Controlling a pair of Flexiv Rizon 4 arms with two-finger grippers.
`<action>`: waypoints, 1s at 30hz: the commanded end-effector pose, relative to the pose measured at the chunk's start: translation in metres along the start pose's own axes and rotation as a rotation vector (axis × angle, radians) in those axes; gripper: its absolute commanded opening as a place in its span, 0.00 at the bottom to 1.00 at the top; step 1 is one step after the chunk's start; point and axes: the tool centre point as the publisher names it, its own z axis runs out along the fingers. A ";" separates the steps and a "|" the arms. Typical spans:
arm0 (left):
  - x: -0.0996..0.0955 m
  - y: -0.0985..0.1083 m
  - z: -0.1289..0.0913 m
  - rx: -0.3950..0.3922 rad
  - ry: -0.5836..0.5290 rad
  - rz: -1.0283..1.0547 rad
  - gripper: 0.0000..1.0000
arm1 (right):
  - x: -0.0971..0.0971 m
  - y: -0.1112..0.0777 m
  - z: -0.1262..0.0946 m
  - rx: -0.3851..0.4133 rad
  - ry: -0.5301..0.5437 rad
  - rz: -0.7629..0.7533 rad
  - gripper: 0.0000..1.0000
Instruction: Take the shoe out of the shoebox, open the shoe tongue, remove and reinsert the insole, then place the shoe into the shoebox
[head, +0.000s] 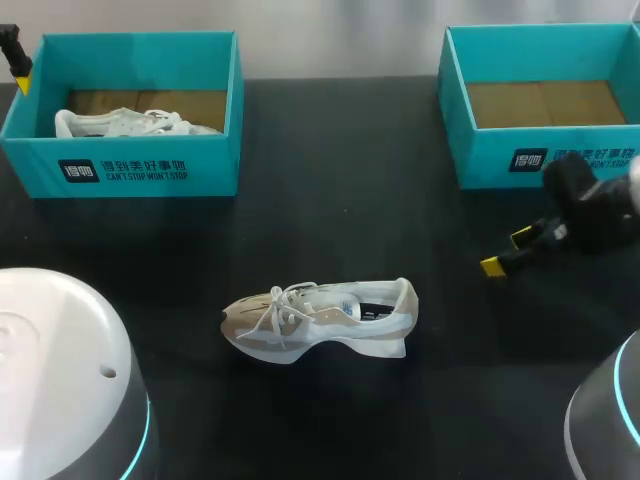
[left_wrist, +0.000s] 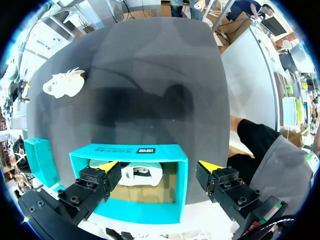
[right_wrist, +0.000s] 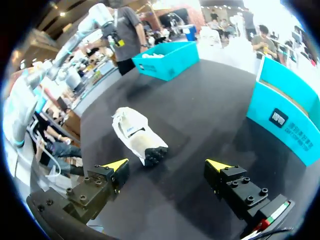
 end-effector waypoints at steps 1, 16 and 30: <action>0.000 -0.001 -0.001 -0.002 0.002 0.000 1.00 | -0.002 -0.012 -0.012 -0.374 0.202 -0.089 1.00; 0.000 -0.001 -0.001 -0.002 0.002 0.000 1.00 | 0.004 -0.016 -0.004 -0.365 0.106 -0.196 1.00; 0.000 -0.001 -0.001 -0.002 0.002 0.000 1.00 | -0.030 -0.057 0.022 -0.334 0.151 -0.487 1.00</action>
